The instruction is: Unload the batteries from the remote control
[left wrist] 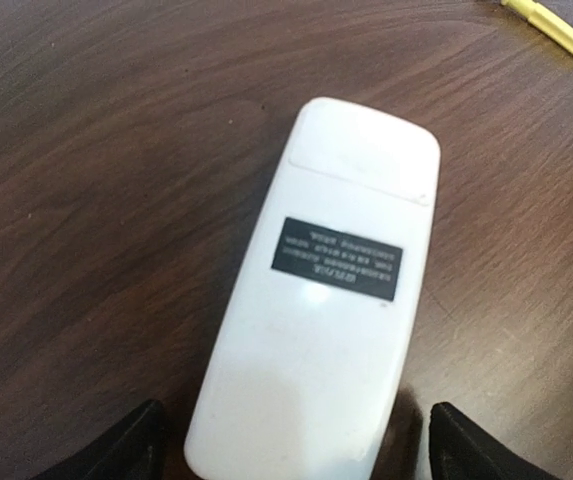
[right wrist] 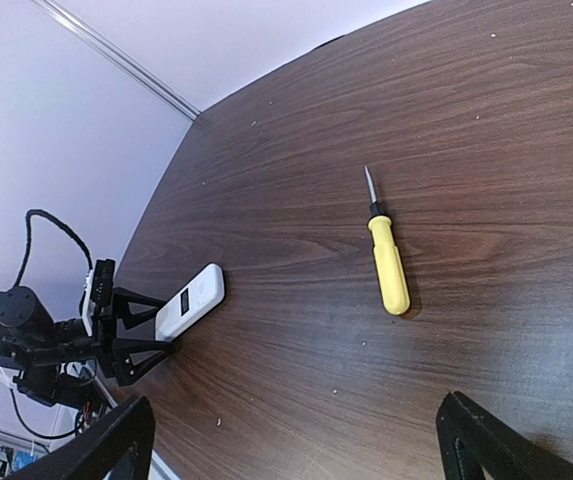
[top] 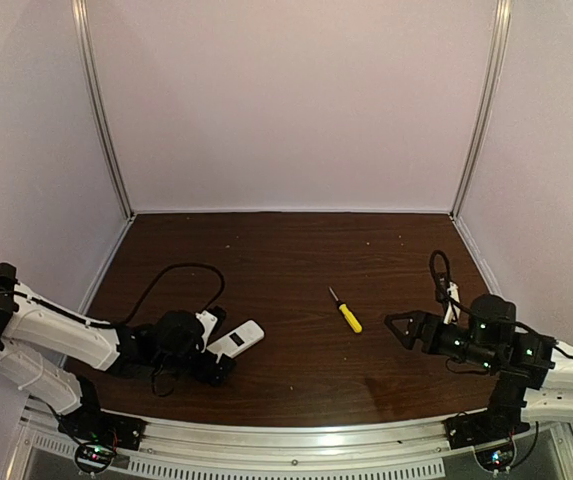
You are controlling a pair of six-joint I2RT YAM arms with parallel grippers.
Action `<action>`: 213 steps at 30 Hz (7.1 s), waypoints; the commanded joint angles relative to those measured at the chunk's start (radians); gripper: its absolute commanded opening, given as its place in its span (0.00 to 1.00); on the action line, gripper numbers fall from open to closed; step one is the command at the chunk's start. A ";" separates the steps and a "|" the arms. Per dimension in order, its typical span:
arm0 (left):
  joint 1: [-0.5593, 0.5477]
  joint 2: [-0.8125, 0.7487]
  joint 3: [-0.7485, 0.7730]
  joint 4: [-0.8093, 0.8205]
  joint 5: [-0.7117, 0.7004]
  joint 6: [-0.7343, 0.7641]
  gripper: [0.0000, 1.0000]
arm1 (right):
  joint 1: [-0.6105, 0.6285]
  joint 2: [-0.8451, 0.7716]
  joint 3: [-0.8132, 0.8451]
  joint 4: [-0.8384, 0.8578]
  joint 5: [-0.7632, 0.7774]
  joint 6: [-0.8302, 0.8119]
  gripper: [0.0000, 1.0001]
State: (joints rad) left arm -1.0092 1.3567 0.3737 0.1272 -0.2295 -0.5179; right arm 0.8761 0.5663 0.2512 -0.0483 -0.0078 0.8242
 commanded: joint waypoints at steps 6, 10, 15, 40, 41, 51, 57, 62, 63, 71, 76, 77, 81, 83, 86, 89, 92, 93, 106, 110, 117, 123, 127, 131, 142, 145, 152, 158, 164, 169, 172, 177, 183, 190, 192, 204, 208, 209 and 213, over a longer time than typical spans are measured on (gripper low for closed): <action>-0.013 0.162 0.022 0.107 -0.018 0.027 0.77 | 0.089 -0.073 -0.035 -0.090 0.111 0.045 1.00; -0.014 0.192 0.026 0.124 -0.025 0.036 0.61 | 0.090 -0.056 -0.021 -0.099 0.125 0.030 1.00; -0.013 0.200 0.035 0.154 -0.025 0.071 0.34 | 0.090 0.014 0.006 -0.078 0.141 0.013 1.00; -0.013 0.223 0.241 0.381 -0.075 0.642 0.00 | 0.027 0.631 0.507 -0.104 0.038 -0.214 1.00; -0.014 0.230 0.245 0.388 -0.067 0.652 0.00 | 0.025 0.631 0.519 -0.119 0.024 -0.214 1.00; -0.013 0.252 0.240 0.376 0.206 0.692 0.00 | 0.020 0.572 0.540 -0.203 -0.270 -0.189 1.00; -0.013 0.249 0.237 0.382 0.377 0.716 0.00 | 0.023 0.548 0.494 -0.170 -0.399 -0.132 1.00; -0.013 0.240 0.231 0.384 0.434 0.724 0.00 | 0.034 0.538 0.476 -0.131 -0.430 -0.098 1.00; -0.013 0.236 0.227 0.387 0.439 0.725 0.00 | 0.040 0.544 0.482 -0.133 -0.433 -0.096 1.00; -0.013 0.224 0.210 0.409 0.477 0.734 0.00 | 0.088 0.608 0.524 -0.135 -0.426 -0.091 1.00; -0.014 0.220 0.204 0.416 0.481 0.739 0.00 | 0.094 0.641 0.540 -0.127 -0.425 -0.087 1.00; -0.013 0.220 0.203 0.416 0.482 0.740 0.00 | 0.096 0.647 0.542 -0.121 -0.425 -0.085 1.00; -0.013 0.216 0.202 0.418 0.491 0.740 0.00 | 0.105 0.674 0.542 -0.099 -0.429 -0.078 1.00; -0.013 0.212 0.199 0.419 0.495 0.740 0.00 | 0.111 0.688 0.542 -0.088 -0.431 -0.076 1.00; -0.013 0.204 0.196 0.419 0.496 0.740 0.00 | 0.121 0.699 0.543 -0.077 -0.432 -0.071 0.98; -0.014 0.198 0.195 0.419 0.504 0.740 0.00 | 0.130 0.708 0.542 -0.061 -0.432 -0.064 0.95; -0.013 0.195 0.195 0.417 0.512 0.740 0.00 | 0.137 0.723 0.540 -0.047 -0.416 -0.056 0.93; -0.013 0.192 0.194 0.417 0.516 0.740 0.00 | 0.139 0.729 0.542 -0.052 -0.402 -0.055 0.92; -0.013 0.116 0.139 0.451 0.569 0.751 0.00 | 0.139 0.769 0.550 -0.085 -0.275 -0.043 0.92; -0.014 0.115 0.141 0.445 0.567 0.753 0.00 | 0.140 0.817 0.562 -0.052 -0.311 -0.038 0.84; -0.013 0.128 0.153 0.425 0.561 0.754 0.00 | 0.140 0.859 0.590 -0.063 -0.318 -0.046 0.76; -0.013 0.154 0.177 0.402 0.554 0.756 0.00 | 0.140 0.880 0.603 -0.095 -0.294 -0.052 0.68; -0.014 0.154 0.179 0.397 0.551 0.756 0.00 | 0.140 0.897 0.611 -0.118 -0.275 -0.058 0.62; -0.013 0.158 0.181 0.396 0.546 0.755 0.00 | 0.140 0.914 0.617 -0.125 -0.275 -0.058 0.58; -0.014 0.172 0.191 0.384 0.532 0.756 0.00 | 0.146 0.935 0.629 -0.163 -0.262 -0.069 0.48; -0.014 0.172 0.192 0.382 0.530 0.756 0.00 | 0.147 0.933 0.628 -0.176 -0.251 -0.071 0.45; -0.013 0.171 0.192 0.382 0.532 0.754 0.00 | 0.148 0.923 0.619 -0.182 -0.241 -0.078 0.33; -0.014 0.163 0.187 0.387 0.545 0.755 0.00 | 0.148 0.912 0.608 -0.180 -0.245 -0.085 0.27; -0.012 0.142 0.170 0.403 0.560 0.755 0.00 | 0.147 0.879 0.585 -0.146 -0.280 -0.095 0.22; -0.013 0.139 0.169 0.405 0.564 0.753 0.00 | 0.147 0.863 0.578 -0.139 -0.296 -0.097 0.27; -0.013 0.138 0.171 0.402 0.563 0.753 0.00 | 0.149 0.864 0.579 -0.140 -0.297 -0.095 0.36; -0.013 0.140 0.172 0.399 0.561 0.753 0.00 | 0.147 0.868 0.584 -0.143 -0.298 -0.096 0.48; -0.013 0.156 0.183 0.392 0.555 0.753 0.00 | 0.148 0.879 0.608 -0.164 -0.300 -0.097 0.53; -0.012 0.165 0.191 0.383 0.543 0.753 0.00 | 0.157 0.922 0.659 -0.236 -0.255 -0.115 0.53; -0.013 0.170 0.194 0.381 0.543 0.751 0.00 | 0.159 0.932 0.663 -0.233 -0.257 -0.115 0.53; -0.012 0.185 0.206 0.366 0.530 0.753 0.00 | 0.163 0.992 0.697 -0.264 -0.222 -0.124 0.53; -0.013 0.186 0.208 0.365 0.526 0.753 0.00 | 0.162 0.997 0.698 -0.288 -0.198 -0.126 0.52; -0.013 0.186 0.208 0.365 0.526 0.753 0.00 | 0.162 0.994 0.698 -0.295 -0.189 -0.127 0.51; -0.013 0.186 0.206 0.365 0.524 0.753 0.00 | 0.163 0.981 0.690 -0.321 -0.159 -0.129 0.49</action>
State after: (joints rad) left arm -1.0203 1.5448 0.5484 0.4374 0.2905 0.2367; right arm 1.0340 1.5467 0.9363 -0.2878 -0.2447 0.7063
